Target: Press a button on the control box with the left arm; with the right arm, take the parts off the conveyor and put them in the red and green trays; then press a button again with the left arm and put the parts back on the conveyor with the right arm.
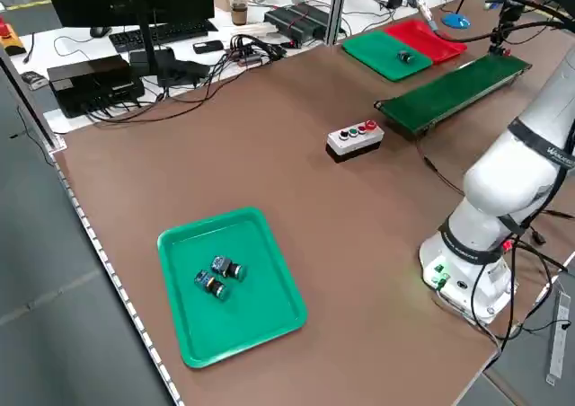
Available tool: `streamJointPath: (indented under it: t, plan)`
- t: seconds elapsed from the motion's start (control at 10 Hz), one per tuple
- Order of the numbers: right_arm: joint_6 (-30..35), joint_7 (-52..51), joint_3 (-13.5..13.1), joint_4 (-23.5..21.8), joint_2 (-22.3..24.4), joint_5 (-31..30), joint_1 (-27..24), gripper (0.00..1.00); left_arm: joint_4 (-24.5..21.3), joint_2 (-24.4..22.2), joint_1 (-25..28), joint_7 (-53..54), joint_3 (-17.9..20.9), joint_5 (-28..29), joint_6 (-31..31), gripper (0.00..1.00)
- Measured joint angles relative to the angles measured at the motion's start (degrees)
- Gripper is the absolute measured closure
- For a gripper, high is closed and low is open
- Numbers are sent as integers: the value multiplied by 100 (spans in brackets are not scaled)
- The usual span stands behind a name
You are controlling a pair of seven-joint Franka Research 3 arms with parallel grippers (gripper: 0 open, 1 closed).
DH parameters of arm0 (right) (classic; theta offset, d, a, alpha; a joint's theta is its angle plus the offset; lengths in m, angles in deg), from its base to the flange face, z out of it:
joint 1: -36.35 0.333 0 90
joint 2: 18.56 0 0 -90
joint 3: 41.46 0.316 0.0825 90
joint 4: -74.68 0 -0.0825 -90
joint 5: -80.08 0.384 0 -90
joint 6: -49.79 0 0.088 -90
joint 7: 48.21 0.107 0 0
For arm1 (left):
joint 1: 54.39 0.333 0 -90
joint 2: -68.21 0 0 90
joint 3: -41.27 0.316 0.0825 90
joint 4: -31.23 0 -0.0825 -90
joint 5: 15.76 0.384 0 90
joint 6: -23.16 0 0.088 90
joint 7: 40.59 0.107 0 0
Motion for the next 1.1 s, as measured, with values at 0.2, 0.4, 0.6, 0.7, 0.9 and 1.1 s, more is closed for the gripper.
streamJointPath:
  t: [0.2, 0.4, 0.6, 0.7, 0.9, 1.1]
  plan:
    - [-56, 0, 1, -5, 0, 0, 34, 66, 0, 0, -1, 0, 0, 0, 0, 0]
    - [-61, 0, 2, -14, 0, 0, 47, 66, 0, 0, 4, 0, 2, 0, 0, 0]
    - [-61, 0, 2, -40, 0, 0, 54, 66, 0, 0, 3, 0, 1, 0, 0, 0]
    - [-61, 0, 2, -53, 0, 0, 56, 66, 0, 0, 3, 0, 1, 0, 0, 0]
    - [-61, 0, 2, -61, -2, 0, 61, 66, 0, 0, 5, 0, 2, 0, 0, 0]
    - [-59, -1, 5, -91, -21, 0, 147, 66, 0, 0, 9, 0, 4, 0, 0, 0]
